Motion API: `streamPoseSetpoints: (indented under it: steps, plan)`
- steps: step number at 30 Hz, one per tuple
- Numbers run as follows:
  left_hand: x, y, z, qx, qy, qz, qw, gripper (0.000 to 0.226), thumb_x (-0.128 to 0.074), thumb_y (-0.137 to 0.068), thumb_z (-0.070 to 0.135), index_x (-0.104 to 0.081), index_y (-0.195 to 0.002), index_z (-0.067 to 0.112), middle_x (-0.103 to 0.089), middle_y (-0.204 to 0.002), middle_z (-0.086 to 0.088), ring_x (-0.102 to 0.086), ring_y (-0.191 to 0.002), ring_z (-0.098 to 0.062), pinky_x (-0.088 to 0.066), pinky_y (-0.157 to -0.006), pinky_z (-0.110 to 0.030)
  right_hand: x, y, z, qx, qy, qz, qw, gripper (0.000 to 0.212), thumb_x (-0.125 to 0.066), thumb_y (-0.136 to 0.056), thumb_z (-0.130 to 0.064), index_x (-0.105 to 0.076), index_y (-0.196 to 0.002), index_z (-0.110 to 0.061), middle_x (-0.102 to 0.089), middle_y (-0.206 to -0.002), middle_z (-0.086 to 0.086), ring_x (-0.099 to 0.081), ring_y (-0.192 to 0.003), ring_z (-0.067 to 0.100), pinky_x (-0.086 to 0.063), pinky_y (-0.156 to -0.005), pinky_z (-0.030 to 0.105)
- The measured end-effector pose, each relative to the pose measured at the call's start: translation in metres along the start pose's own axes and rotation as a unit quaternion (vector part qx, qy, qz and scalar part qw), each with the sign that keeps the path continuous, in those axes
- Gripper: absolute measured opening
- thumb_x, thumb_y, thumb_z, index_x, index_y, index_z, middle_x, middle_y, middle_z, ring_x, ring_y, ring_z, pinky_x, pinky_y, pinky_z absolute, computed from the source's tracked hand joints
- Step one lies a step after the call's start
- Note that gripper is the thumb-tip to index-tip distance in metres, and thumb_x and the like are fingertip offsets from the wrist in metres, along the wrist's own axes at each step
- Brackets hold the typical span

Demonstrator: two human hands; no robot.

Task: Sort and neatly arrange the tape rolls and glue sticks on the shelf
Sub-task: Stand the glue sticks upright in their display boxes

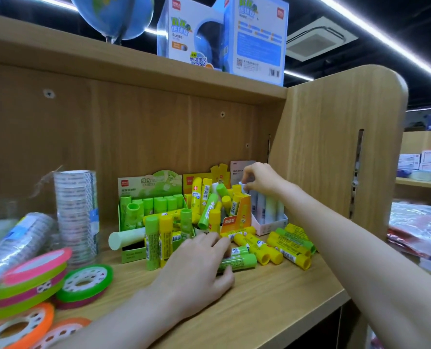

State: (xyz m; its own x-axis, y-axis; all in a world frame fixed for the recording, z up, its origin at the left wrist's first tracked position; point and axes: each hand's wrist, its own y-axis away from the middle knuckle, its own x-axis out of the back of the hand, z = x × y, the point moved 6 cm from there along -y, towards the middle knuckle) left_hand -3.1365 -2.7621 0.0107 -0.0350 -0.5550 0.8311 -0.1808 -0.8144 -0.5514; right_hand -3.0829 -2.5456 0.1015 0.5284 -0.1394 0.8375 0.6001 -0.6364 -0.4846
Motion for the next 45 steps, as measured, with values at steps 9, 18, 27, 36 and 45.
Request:
streamPoseSetpoints:
  steps: [9,18,27,36,45]
  plan:
    - [-0.004,-0.001,-0.004,-0.002,0.006,0.008,1.000,0.066,-0.001,-0.065,0.057,-0.044,-0.109,0.031,-0.045,-0.106,0.012,-0.042,-0.104,-0.005,-0.032,-0.086,-0.018,0.033,0.017,0.007,-0.012,-0.046,0.033,0.998,0.007,-0.069,-0.083,-0.014,-0.065,-0.087,-0.011,-0.060,-0.089,0.002,-0.053,-0.083,0.013,-0.038,-0.059,0.016]
    - [-0.005,-0.001,-0.004,0.001,0.014,0.004,1.000,0.064,-0.002,-0.066,0.057,-0.043,-0.108,0.032,-0.045,-0.105,0.014,-0.042,-0.102,-0.004,-0.031,-0.083,-0.017,0.013,0.017,0.015,-0.010,-0.059,0.028,0.998,0.006,-0.072,-0.080,-0.016,-0.067,-0.081,-0.013,-0.063,-0.089,0.002,-0.054,-0.100,0.019,-0.046,-0.082,0.032]
    - [-0.004,0.000,-0.005,0.000,0.016,0.006,1.000,0.065,-0.002,-0.066,0.058,-0.044,-0.108,0.032,-0.045,-0.106,0.015,-0.041,-0.101,-0.002,-0.031,-0.083,-0.016,0.010,0.012,0.006,0.032,0.025,-0.014,0.999,0.016,-0.073,-0.078,-0.020,-0.060,-0.070,-0.026,-0.063,-0.086,-0.006,-0.053,-0.103,0.022,-0.043,-0.094,0.051]
    - [-0.006,0.000,-0.006,0.014,0.018,-0.004,1.000,0.065,-0.002,-0.065,0.059,-0.044,-0.107,0.032,-0.045,-0.107,0.014,-0.042,-0.102,-0.003,-0.035,-0.087,-0.019,0.005,0.007,-0.005,0.055,0.039,0.026,0.997,0.013,-0.070,-0.081,-0.024,-0.070,-0.085,-0.011,-0.058,-0.086,-0.004,-0.039,-0.108,0.018,-0.032,-0.089,0.038]
    - [-0.002,-0.001,-0.003,0.011,0.000,-0.001,1.000,0.049,-0.018,-0.074,0.055,-0.051,-0.098,0.029,-0.050,-0.096,0.012,-0.050,-0.094,-0.008,-0.043,-0.080,-0.023,0.006,0.019,0.011,0.043,0.018,0.025,0.999,0.018,-0.069,-0.082,-0.025,-0.062,-0.094,-0.013,-0.054,-0.094,-0.004,-0.039,-0.113,0.018,-0.030,-0.094,0.038]
